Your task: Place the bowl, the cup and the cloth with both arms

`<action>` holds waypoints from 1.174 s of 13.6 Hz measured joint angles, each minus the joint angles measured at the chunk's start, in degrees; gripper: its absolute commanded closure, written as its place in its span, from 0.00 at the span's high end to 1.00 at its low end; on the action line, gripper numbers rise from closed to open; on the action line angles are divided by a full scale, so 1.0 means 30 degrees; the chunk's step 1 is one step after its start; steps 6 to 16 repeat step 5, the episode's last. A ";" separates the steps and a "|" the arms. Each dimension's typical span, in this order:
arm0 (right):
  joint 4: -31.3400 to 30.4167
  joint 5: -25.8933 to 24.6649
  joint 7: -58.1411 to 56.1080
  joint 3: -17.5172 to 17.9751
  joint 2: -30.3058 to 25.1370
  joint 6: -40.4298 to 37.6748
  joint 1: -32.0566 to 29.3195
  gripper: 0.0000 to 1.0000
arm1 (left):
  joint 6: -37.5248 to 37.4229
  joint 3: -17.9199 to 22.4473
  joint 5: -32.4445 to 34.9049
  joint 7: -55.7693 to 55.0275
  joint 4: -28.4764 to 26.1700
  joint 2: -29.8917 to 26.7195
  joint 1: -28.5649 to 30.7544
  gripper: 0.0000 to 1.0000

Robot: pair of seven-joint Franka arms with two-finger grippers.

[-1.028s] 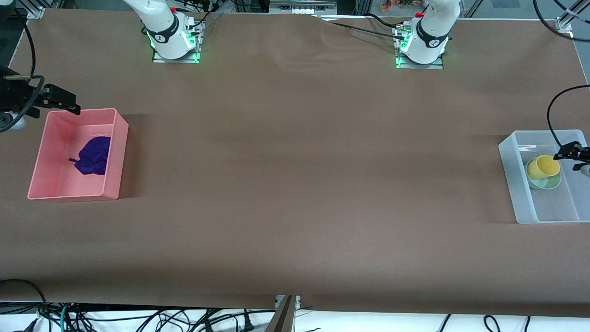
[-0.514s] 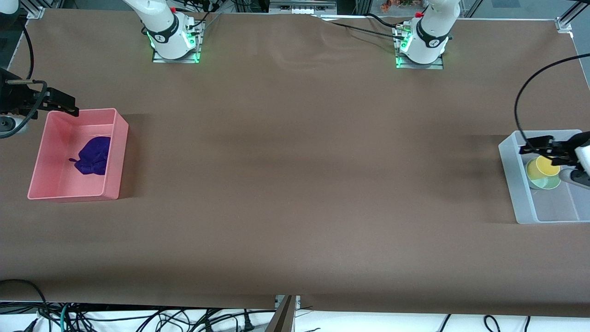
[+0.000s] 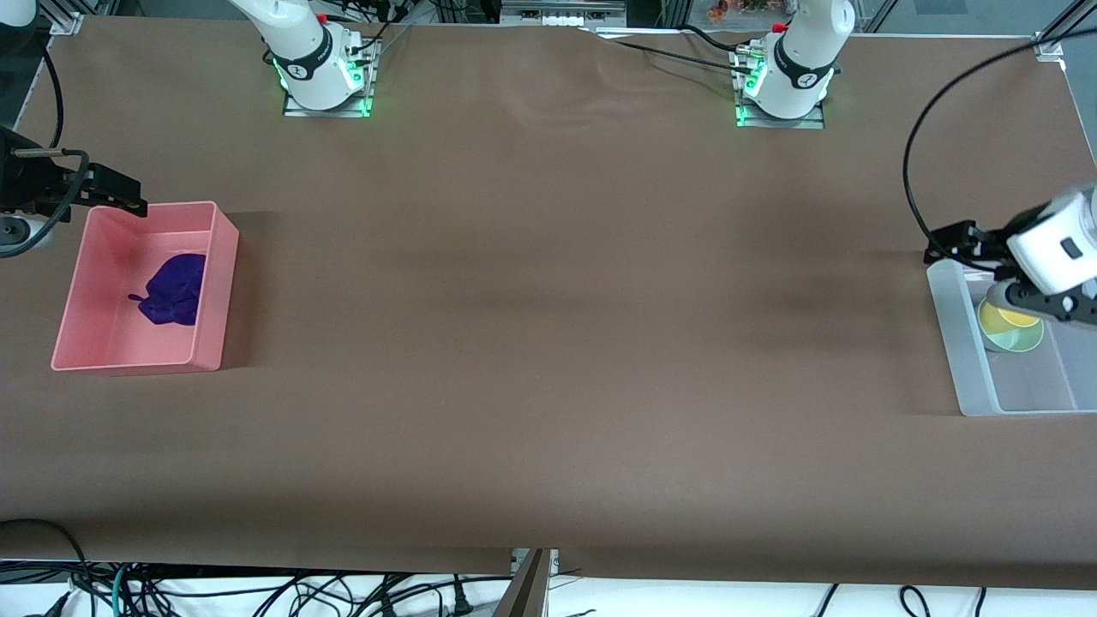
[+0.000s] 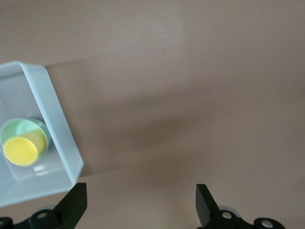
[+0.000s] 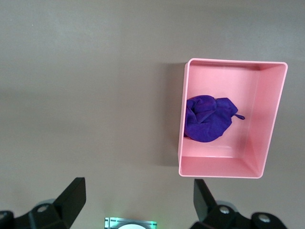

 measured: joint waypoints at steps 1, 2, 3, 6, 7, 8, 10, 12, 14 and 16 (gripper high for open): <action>0.0000 -0.0008 0.0000 0.0000 0.0001 0.0001 -0.0001 1.00 | 0.1090 0.0709 -0.0131 -0.1000 -0.1322 -0.1093 -0.0769 1.00; -0.0001 -0.0012 0.0000 0.0000 0.0003 0.0001 -0.0002 1.00 | 0.2253 0.0958 -0.0164 -0.1730 -0.2826 -0.2176 -0.1086 1.00; 0.0000 -0.0013 0.0000 0.0001 0.0004 0.0004 -0.0001 1.00 | 0.3024 0.1036 -0.0185 -0.2086 -0.4169 -0.3094 -0.1179 1.00; -0.0001 -0.0016 0.0000 0.0001 0.0004 0.0005 -0.0001 1.00 | 0.3612 0.1124 -0.0197 -0.2265 -0.5477 -0.3979 -0.1178 1.00; -0.0001 -0.0016 0.0000 0.0001 0.0004 0.0005 -0.0001 1.00 | 0.3612 0.1124 -0.0197 -0.2265 -0.5477 -0.3979 -0.1178 1.00; -0.0001 -0.0016 0.0000 0.0001 0.0004 0.0005 -0.0001 1.00 | 0.3612 0.1124 -0.0197 -0.2265 -0.5477 -0.3979 -0.1178 1.00; -0.0001 -0.0016 0.0000 0.0001 0.0004 0.0005 -0.0001 1.00 | 0.3612 0.1124 -0.0197 -0.2265 -0.5477 -0.3979 -0.1178 1.00; -0.0001 -0.0016 0.0000 0.0001 0.0004 0.0005 -0.0001 1.00 | 0.3612 0.1124 -0.0197 -0.2265 -0.5477 -0.3979 -0.1178 1.00; -0.0001 -0.0016 0.0000 0.0001 0.0004 0.0005 -0.0001 1.00 | 0.3612 0.1124 -0.0197 -0.2265 -0.5477 -0.3979 -0.1178 1.00; -0.0001 -0.0016 0.0000 0.0001 0.0004 0.0005 -0.0001 1.00 | 0.3612 0.1124 -0.0197 -0.2265 -0.5477 -0.3979 -0.1178 1.00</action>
